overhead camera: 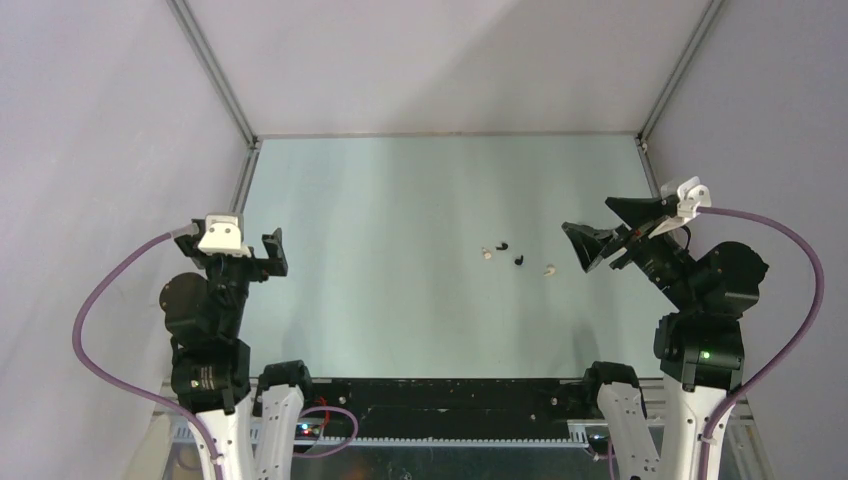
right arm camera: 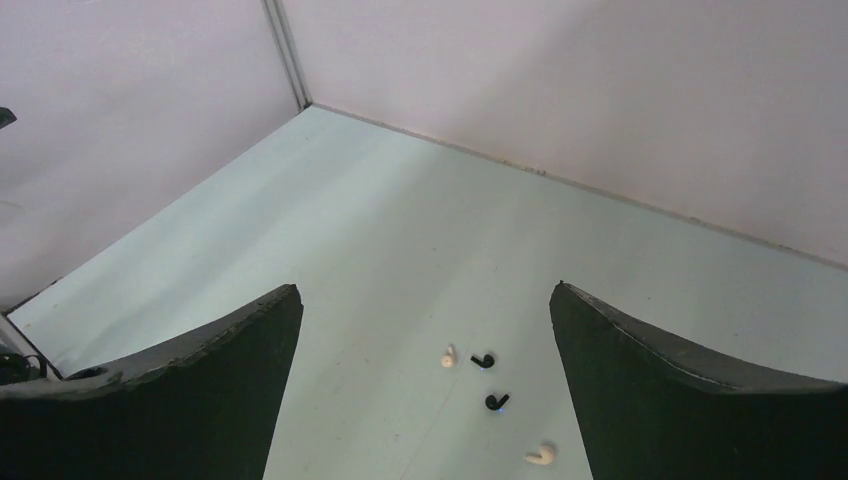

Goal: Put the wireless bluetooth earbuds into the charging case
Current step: Pick up the charging case at the center of the board.

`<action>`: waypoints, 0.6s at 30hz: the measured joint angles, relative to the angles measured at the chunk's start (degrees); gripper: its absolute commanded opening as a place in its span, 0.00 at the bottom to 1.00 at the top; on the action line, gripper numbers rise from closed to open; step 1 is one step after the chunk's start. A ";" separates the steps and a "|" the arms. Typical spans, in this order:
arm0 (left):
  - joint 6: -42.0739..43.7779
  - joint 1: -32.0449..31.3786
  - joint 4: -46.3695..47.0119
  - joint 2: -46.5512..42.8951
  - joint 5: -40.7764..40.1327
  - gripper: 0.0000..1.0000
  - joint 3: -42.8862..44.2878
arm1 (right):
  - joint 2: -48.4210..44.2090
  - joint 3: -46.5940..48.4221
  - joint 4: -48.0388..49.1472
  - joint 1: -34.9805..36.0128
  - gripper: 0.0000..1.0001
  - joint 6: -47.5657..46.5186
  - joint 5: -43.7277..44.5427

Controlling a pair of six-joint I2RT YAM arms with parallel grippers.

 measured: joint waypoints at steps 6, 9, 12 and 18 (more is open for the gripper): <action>0.00 0.00 0.04 -0.04 0.02 0.99 -0.09 | -0.11 0.00 0.00 -0.15 1.00 0.63 -0.22; 0.02 0.00 0.11 -0.20 0.02 0.99 -0.35 | -0.37 0.00 -0.31 -0.26 1.00 -0.94 -1.49; 0.04 0.00 0.50 -0.57 0.02 0.99 -0.83 | -0.68 -0.17 -0.35 -0.26 1.00 -2.93 -2.43; 0.57 0.00 2.86 -0.52 0.00 0.99 -4.09 | -0.26 -0.74 -0.09 -0.24 1.00 -4.63 -2.45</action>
